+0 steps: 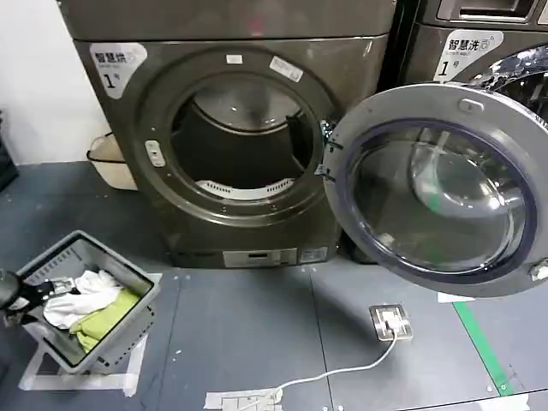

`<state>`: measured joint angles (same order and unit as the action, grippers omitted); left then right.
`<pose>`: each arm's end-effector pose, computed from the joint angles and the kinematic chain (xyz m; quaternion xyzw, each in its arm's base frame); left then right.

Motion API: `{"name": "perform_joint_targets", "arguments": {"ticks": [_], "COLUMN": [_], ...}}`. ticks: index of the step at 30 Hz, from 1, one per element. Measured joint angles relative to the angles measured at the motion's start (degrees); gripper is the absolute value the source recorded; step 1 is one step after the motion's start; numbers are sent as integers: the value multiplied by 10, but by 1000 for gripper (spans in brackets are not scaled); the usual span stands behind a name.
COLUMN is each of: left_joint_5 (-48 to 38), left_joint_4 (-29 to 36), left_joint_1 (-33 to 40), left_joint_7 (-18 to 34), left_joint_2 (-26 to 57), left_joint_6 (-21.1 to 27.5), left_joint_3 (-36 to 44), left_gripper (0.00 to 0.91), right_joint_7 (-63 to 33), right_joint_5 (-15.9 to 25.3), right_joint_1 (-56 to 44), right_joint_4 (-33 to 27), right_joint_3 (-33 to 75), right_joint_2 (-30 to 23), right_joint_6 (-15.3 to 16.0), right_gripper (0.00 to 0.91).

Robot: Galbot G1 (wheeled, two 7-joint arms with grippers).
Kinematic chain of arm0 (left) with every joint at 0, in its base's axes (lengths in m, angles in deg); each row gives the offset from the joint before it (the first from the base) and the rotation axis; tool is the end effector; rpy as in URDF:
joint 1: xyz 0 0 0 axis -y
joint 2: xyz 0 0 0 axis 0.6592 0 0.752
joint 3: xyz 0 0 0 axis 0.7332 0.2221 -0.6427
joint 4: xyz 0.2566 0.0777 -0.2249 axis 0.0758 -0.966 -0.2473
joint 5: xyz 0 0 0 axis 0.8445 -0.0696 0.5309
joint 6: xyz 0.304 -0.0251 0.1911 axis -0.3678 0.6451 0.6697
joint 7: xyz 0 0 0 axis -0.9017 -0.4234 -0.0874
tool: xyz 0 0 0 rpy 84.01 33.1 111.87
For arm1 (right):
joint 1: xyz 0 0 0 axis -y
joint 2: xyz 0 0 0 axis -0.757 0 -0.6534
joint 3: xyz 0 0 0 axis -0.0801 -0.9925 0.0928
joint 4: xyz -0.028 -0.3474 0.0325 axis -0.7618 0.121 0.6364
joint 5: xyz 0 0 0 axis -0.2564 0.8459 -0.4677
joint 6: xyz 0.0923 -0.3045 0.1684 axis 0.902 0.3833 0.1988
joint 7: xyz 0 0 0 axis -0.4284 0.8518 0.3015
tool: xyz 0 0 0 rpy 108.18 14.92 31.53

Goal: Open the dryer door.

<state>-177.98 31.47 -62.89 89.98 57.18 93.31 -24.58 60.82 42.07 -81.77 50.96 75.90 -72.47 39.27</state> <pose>0.3230 0.2683 -0.0725 0.2185 -0.7829 0.2214 0.5388 -0.1215 -0.4906 -0.1858 -0.6109 -0.7498 0.2491 0.0502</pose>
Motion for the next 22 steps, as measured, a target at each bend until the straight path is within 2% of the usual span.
{"name": "perform_joint_targets", "arguments": {"ticks": [22], "left_joint_5": [21], "left_joint_4": [-9], "left_joint_1": [30], "left_joint_7": [-19], "left_joint_2": [-1], "left_joint_6": [0], "left_joint_3": [27], "left_gripper": [907], "right_joint_7": [2], "right_joint_5": [11], "right_joint_1": [1], "right_joint_4": [5], "right_joint_3": [-3], "right_joint_2": [-6], "right_joint_6": [-1], "right_gripper": [907]}}
